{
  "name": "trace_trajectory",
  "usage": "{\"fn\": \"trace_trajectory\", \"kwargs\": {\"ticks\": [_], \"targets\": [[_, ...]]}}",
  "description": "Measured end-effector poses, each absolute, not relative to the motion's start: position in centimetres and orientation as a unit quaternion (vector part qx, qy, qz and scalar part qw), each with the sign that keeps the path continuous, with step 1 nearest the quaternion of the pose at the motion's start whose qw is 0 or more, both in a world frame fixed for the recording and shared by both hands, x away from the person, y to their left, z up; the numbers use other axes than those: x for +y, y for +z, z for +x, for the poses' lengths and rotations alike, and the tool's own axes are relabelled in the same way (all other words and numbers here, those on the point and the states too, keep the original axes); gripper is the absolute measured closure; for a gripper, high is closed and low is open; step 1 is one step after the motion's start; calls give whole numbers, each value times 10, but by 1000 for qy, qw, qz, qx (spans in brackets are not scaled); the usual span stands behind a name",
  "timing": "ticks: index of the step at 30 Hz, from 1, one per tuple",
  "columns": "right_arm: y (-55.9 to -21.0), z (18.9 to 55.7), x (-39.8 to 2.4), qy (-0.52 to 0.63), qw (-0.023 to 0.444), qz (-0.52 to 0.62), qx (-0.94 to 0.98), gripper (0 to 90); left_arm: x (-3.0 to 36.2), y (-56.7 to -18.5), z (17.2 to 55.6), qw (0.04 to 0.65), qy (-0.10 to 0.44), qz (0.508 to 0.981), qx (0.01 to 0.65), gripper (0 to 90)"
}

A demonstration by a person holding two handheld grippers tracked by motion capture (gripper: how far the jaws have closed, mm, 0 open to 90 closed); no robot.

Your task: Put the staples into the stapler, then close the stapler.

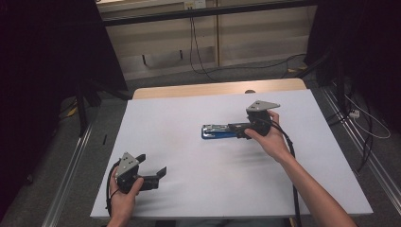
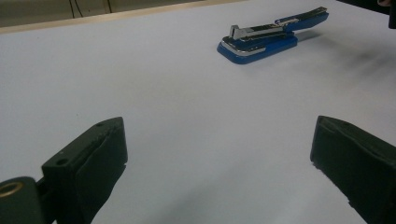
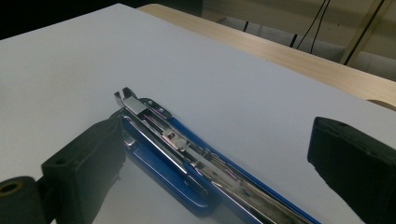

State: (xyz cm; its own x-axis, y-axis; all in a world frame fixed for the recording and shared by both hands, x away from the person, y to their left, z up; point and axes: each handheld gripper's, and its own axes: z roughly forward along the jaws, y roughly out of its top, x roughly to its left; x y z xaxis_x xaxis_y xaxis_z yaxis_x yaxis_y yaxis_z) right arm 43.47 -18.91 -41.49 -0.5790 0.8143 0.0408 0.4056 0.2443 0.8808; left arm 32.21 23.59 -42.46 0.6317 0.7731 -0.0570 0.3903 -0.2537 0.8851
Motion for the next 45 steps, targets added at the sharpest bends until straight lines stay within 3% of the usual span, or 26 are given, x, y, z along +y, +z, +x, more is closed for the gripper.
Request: {"fn": "trace_trajectory", "kwargs": {"ticks": [15, 18, 29, 39, 45], "targets": [[-424, 412, -211, 479, 237, 422, 733, 31, 234, -427, 321, 472, 198, 772, 377, 42], [-424, 404, -213, 481, 263, 414, 727, 45, 232, -427, 321, 470, 197, 775, 374, 42], [-427, 395, -224, 481, 254, 440, 715, 30, 230, -430, 329, 474, 194, 768, 385, 38], [-431, 375, -239, 472, 292, 446, 703, 51, 222, -427, 331, 479, 192, 771, 374, 45], [-431, 369, -248, 480, 285, 455, 693, 70, 221, -426, 332, 481, 197, 768, 374, 49]]}}
